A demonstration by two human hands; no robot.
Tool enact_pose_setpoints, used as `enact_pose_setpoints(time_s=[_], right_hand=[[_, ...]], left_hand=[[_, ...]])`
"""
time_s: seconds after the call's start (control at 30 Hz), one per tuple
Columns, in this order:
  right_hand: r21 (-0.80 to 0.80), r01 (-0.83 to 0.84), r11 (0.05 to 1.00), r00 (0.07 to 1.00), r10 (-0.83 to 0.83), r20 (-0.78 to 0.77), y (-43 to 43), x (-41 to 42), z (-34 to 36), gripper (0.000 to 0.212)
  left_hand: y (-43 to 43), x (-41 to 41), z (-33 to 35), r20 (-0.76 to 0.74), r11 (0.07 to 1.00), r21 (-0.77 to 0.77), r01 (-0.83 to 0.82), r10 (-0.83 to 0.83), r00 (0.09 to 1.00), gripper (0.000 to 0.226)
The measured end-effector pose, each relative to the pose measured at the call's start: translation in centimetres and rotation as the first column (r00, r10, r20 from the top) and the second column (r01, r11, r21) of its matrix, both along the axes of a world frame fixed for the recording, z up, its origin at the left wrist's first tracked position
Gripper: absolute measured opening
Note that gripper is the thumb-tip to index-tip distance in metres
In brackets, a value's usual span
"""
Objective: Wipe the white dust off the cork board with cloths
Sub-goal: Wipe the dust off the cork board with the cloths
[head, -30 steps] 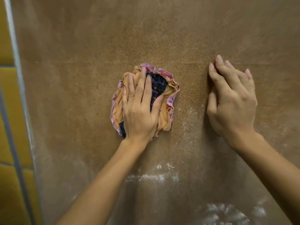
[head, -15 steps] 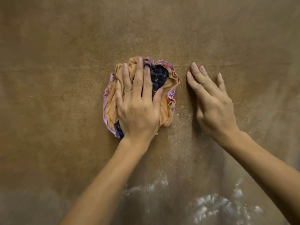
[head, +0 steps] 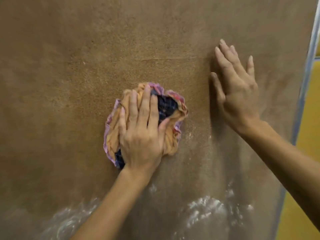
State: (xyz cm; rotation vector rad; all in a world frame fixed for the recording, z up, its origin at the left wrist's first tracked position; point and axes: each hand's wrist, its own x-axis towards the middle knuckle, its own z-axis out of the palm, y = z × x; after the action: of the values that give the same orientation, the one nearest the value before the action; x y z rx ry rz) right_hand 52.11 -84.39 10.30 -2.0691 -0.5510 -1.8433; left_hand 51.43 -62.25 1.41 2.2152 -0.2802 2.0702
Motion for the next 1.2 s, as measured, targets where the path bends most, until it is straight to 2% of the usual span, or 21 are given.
enact_pose_setpoints(time_s=[0.07, 0.17, 0.3, 0.37, 0.43, 0.53, 0.6, 0.67, 0.73, 0.8, 0.87, 0.93, 1.03, 1.07, 1.13, 1.2], right_hand=[[-0.026, -0.002, 1.0, 1.0, 0.002, 0.014, -0.8, 0.8, -0.2, 0.045], [-0.066, -0.046, 0.997, 0.997, 0.05, 0.057, -1.2, 2.0, -0.7, 0.042], [-0.085, -0.08, 0.993, 0.988, 0.09, 0.122, -1.7, 2.6, -0.6, 0.04], [-0.103, -0.079, 0.992, 0.987, 0.092, 0.133, -1.8, 2.8, -0.5, 0.04], [-0.116, -0.091, 0.989, 0.985, 0.107, 0.136, -2.0, 2.8, -0.3, 0.04], [-0.124, -0.112, 0.986, 0.983, 0.128, 0.132, -2.6, 2.6, -0.1, 0.04], [-0.138, -0.128, 0.982, 0.981, 0.146, 0.13, -2.7, 2.5, 0.0, 0.04], [-0.131, -0.163, 0.978, 0.978, 0.177, 0.11, -2.8, 2.4, 0.0, 0.04], [-0.12, -0.186, 0.975, 0.975, 0.198, 0.1, -2.8, 2.4, -0.3, 0.04], [-0.135, -0.177, 0.975, 0.975, 0.192, 0.11, -2.8, 2.2, -0.6, 0.042], [-0.162, -0.185, 0.969, 0.977, 0.2, 0.08, -3.1, 1.6, -0.8, 0.047], [-0.163, -0.189, 0.968, 0.976, 0.203, 0.076, -3.9, 0.9, -0.7, 0.051], [-0.15, -0.15, 0.977, 0.981, 0.166, 0.099, -5.6, 0.7, -0.8, 0.054], [-0.139, -0.133, 0.981, 0.985, 0.146, 0.091, -6.2, 0.8, -0.7, 0.055], [-0.123, -0.082, 0.989, 0.993, 0.091, 0.07, -7.4, 1.4, -0.9, 0.054], [-0.127, -0.025, 0.992, 0.997, 0.033, 0.064, -8.2, 1.9, -1.6, 0.05]], left_hand=[[-0.7, 0.5, 0.9, 0.026, 0.998, -0.054, -0.033, 0.035, 0.999, 0.056], [-1.5, 0.6, -1.6, 0.034, 0.995, -0.072, -0.067, 0.069, 0.997, 0.056], [-2.2, -0.4, -7.3, -0.017, 0.994, 0.084, -0.063, 0.065, 0.998, 0.056], [-1.9, -0.8, -6.8, -0.05, 0.991, 0.117, -0.066, 0.072, 0.996, 0.057], [-2.6, -1.0, -3.8, -0.074, 0.998, 0.016, -0.057, 0.058, 0.996, 0.059], [-4.8, -0.4, 2.3, -0.035, 0.975, -0.222, -0.022, 0.014, 0.999, 0.06], [-6.3, 0.0, 3.3, -0.011, 0.96, -0.278, -0.016, 0.014, 1.0, 0.061], [-8.1, 0.0, 0.1, -0.056, 0.978, -0.21, -0.007, -0.005, 0.998, 0.061], [-8.9, -0.8, -5.2, -0.136, 1.0, -0.002, 0.01, -0.011, 0.991, 0.058], [-8.1, -1.5, -8.8, -0.18, 0.981, 0.195, -0.003, 0.039, 0.983, 0.054], [-6.8, -1.8, -9.2, -0.177, 0.965, 0.263, -0.014, 0.063, 0.982, 0.052], [-6.0, -1.8, -6.7, -0.167, 0.983, 0.181, -0.008, 0.038, 0.985, 0.053], [-5.6, -0.8, 0.0, -0.084, 0.995, -0.103, 0.0, -0.008, 0.996, 0.059], [-5.9, -0.4, 2.1, -0.061, 0.988, -0.154, 0.018, -0.027, 0.998, 0.06], [-7.5, 0.4, 4.4, -0.011, 0.983, -0.182, 0.032, -0.035, 0.999, 0.058], [-9.9, 0.9, 3.0, 0.022, 0.986, -0.165, 0.02, -0.016, 1.0, 0.056]])
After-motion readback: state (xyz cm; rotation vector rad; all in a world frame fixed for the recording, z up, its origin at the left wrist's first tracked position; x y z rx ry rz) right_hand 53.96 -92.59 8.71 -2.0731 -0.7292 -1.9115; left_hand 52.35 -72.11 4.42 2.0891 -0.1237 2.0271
